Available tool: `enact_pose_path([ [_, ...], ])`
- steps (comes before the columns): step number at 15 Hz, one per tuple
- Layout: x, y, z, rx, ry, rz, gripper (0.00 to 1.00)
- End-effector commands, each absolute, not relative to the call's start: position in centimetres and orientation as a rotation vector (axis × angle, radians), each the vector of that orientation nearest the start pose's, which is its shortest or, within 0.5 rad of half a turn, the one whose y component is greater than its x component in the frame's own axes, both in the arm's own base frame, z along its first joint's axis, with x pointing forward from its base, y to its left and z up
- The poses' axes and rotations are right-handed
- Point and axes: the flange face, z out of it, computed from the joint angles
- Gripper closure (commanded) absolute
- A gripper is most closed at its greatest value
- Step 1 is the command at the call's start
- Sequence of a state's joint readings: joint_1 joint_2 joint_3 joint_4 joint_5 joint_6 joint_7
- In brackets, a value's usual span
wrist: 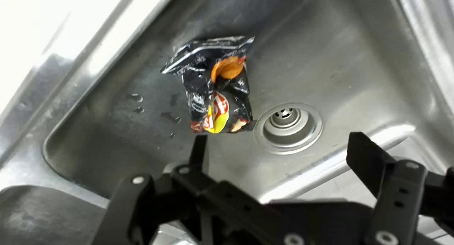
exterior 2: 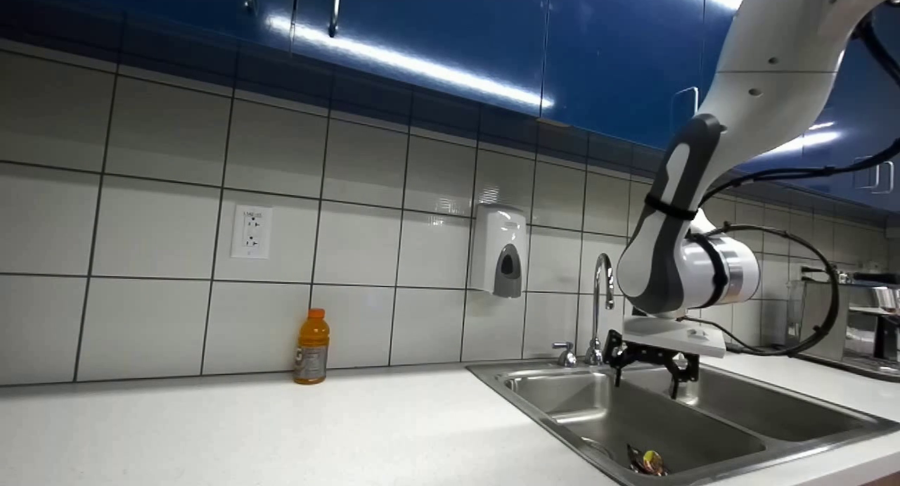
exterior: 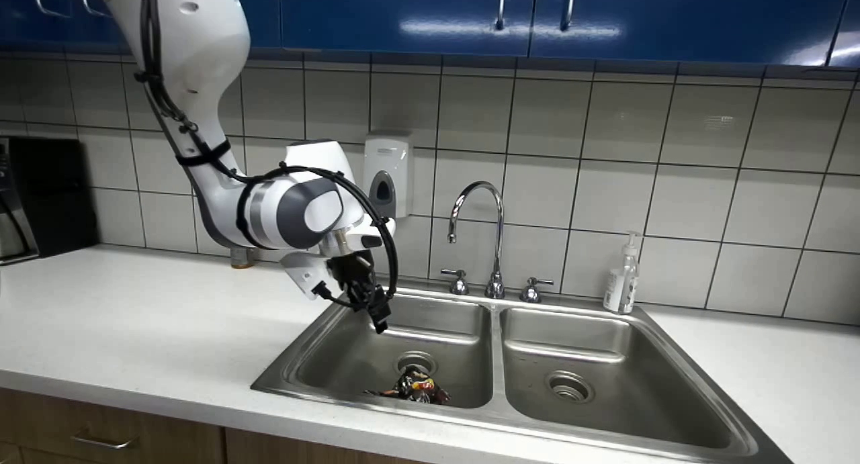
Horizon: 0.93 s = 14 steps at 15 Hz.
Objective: Put the black packet in the sink
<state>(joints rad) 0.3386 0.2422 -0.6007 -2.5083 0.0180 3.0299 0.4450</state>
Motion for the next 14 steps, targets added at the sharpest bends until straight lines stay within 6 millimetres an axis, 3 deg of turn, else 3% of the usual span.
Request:
enact_pose_path([
  [1, 43.8, -10.1, 26.0, -2.950, 0.990, -0.415, 0.00],
  [8, 39.8, -5.2, 27.5, -2.952, 0.771, -0.102, 0.00],
  [11, 39.1, -3.3, 27.7, -2.908, 0.644, 0.035, 0.00],
  [14, 38.8, -2.6, 27.4, -2.903, 0.522, 0.137, 0.00],
])
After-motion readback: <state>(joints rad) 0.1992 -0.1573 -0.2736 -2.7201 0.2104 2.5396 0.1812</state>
